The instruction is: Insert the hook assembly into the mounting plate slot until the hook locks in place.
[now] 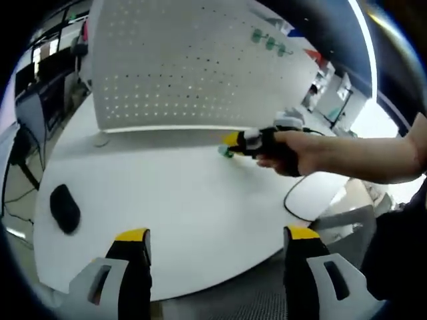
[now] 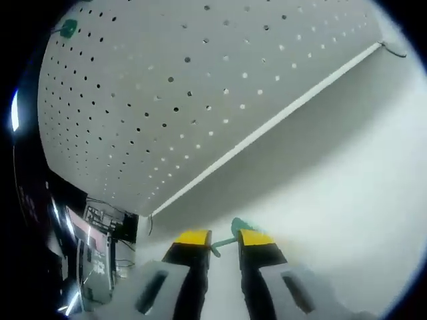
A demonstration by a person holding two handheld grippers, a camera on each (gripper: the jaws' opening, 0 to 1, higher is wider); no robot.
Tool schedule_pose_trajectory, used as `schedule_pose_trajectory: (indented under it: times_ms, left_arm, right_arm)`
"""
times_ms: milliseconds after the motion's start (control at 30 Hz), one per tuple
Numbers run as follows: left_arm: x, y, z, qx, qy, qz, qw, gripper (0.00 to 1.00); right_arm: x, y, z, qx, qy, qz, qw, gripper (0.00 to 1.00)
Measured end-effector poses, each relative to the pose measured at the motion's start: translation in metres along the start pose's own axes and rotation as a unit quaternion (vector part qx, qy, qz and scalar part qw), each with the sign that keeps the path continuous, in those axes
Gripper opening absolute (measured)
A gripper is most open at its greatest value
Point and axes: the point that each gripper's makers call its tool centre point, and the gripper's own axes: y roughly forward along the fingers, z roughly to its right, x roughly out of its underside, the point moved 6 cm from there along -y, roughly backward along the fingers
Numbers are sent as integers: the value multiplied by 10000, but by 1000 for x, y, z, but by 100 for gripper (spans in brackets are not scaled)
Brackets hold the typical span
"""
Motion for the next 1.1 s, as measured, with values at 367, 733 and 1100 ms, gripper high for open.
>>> schedule_pose_trajectory:
  times_ms: [367, 733, 1100]
  left_arm:
    - [0, 3, 1, 16, 21, -15, 10000, 82]
    - [-2, 2, 3, 24, 76, 3, 10000, 81]
    - [-1, 0, 5, 11, 73, 32, 10000, 81]
  right_arm:
    - [-4, -2, -4, 11, -260, -157, 9995, 3]
    - [-6, -6, -1, -93, -655, -291, 9974, 0]
    - [-17, -18, -2, -190, -624, -95, 9978, 0]
